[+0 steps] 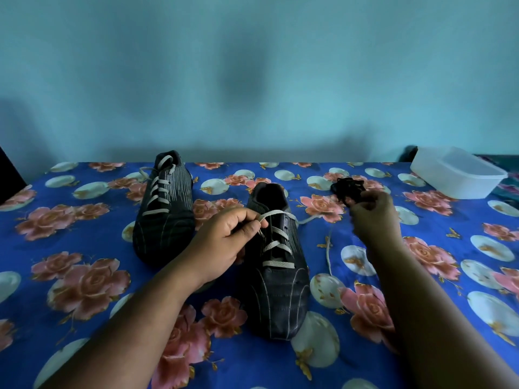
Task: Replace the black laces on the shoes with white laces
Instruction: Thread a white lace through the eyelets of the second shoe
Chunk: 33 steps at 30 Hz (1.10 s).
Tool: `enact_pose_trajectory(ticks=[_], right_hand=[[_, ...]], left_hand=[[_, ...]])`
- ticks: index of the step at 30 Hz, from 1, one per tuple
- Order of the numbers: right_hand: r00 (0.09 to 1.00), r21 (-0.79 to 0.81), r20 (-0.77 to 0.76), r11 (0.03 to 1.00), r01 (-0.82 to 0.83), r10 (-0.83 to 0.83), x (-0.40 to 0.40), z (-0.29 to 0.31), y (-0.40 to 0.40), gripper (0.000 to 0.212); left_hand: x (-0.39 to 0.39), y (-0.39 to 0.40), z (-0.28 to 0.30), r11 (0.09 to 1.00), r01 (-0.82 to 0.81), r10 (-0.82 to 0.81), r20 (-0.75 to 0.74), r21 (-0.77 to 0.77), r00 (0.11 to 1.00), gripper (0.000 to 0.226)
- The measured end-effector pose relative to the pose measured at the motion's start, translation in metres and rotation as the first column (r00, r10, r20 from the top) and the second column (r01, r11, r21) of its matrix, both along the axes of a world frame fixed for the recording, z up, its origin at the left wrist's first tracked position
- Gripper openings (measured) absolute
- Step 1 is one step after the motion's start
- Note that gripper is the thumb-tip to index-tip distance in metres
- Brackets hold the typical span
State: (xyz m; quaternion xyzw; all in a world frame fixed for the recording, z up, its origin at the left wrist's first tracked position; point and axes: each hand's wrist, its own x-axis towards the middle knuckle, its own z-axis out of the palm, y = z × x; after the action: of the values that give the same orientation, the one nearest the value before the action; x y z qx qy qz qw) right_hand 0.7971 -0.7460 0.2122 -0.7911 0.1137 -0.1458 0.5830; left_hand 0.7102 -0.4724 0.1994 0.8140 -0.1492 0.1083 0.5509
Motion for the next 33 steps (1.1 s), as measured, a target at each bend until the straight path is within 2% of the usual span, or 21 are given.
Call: enact_pose_trajectory(ticks=[2,4,5,8,9,11,13,16,20,24,30,33], right_hand=[[0.966,-0.235,0.26,0.97,0.057,0.006,-0.006,0.001,0.009,0.03],[0.846,-0.321,0.481,0.944,-0.073,0.229,-0.018,0.005,0.022,0.025],[0.763,-0.407,0.538,0.903,-0.136,0.358,-0.026,0.006,0.03,0.023],[0.582,-0.708,0.481,0.682,-0.183,0.656,-0.041,0.006,0.05,0.044],[0.563,-0.758,0.442,0.627,-0.182,0.698,-0.042,0.005,0.055,0.047],[0.552,-0.799,0.414,0.58,-0.161,0.724,-0.042,0.0,0.06,0.036],[0.553,-0.787,0.448,0.603,-0.128,0.702,-0.04,-0.004,0.06,0.025],[0.58,-0.732,0.486,0.667,-0.138,0.654,-0.04,-0.003,0.057,0.019],[0.607,-0.66,0.44,0.697,-0.28,0.661,-0.04,-0.001,0.055,0.018],[0.649,-0.479,0.377,0.739,-0.474,0.661,-0.042,0.001,0.057,0.032],[0.648,-0.256,0.321,0.722,-0.643,0.691,-0.048,0.011,0.06,0.044],[0.616,-0.161,0.299,0.675,-0.72,0.728,-0.05,0.015,0.058,0.036]], left_hand=[[-0.001,0.0,0.0,1.0,-0.014,0.014,0.004,0.021,1.0,0.017],[0.0,-0.002,-0.001,1.0,-0.016,0.016,0.01,0.027,1.0,0.017],[0.001,-0.002,-0.003,0.999,-0.022,0.021,0.019,0.032,1.0,0.017],[0.002,-0.005,-0.001,0.997,-0.035,0.031,0.056,0.063,0.998,0.019],[0.002,-0.005,0.0,0.997,-0.028,0.023,0.074,0.075,0.997,0.021],[0.002,-0.006,0.0,0.995,-0.026,0.017,0.102,0.095,0.995,0.024],[0.002,-0.008,-0.002,0.994,-0.033,0.022,0.105,0.1,0.994,0.026],[0.003,-0.008,-0.003,0.997,-0.02,0.013,0.089,0.071,0.996,0.025],[0.004,-0.004,-0.003,0.998,-0.026,0.02,0.103,0.058,0.994,0.015],[0.0,-0.003,-0.002,0.995,-0.02,0.01,0.1,0.097,0.995,0.016],[-0.002,-0.006,0.001,0.986,-0.06,0.035,0.155,0.156,0.987,0.015],[-0.001,-0.007,0.0,0.993,-0.029,0.012,0.145,0.118,0.989,0.013]])
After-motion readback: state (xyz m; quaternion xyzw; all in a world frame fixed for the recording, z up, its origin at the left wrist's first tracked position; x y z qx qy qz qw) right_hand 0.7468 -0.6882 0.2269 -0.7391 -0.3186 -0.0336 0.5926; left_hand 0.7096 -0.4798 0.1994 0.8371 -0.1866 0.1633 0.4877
